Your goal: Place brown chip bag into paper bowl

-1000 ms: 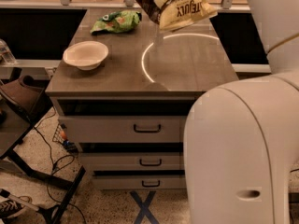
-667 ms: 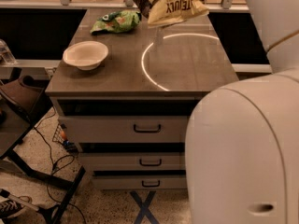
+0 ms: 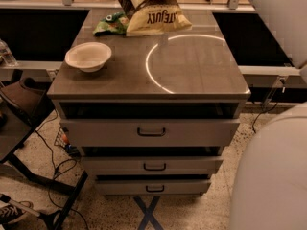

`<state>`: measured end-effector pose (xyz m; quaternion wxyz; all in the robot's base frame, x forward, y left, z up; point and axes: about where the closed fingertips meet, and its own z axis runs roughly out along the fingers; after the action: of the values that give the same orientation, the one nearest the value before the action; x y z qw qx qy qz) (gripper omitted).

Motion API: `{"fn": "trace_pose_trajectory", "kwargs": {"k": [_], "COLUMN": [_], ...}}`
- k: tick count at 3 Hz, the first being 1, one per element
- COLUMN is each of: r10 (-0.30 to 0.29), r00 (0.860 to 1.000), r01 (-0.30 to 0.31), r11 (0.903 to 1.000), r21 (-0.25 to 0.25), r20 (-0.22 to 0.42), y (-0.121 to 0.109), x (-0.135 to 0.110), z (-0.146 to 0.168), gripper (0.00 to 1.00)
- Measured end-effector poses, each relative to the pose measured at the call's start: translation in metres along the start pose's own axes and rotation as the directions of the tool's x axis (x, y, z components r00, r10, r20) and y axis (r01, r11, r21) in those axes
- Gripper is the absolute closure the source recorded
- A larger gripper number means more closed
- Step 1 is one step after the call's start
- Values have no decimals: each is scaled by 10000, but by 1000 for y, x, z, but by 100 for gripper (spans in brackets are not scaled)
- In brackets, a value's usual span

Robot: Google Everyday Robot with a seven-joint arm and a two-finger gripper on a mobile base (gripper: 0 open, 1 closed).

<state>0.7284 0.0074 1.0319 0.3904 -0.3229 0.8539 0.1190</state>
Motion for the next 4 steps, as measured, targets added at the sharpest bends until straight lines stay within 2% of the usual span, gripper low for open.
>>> {"fn": "trace_pose_trajectory", "kwargs": {"k": [2,4], "r10": [-358,-1216], "r00": [9989,9920], "r01": [366,1239], "r11": [9990,9891], "r21": [-274,-792], "r20": [295,336], "y": [15,50], "x": [-19,-38], "z": [15,37], "gripper": [100,100]}}
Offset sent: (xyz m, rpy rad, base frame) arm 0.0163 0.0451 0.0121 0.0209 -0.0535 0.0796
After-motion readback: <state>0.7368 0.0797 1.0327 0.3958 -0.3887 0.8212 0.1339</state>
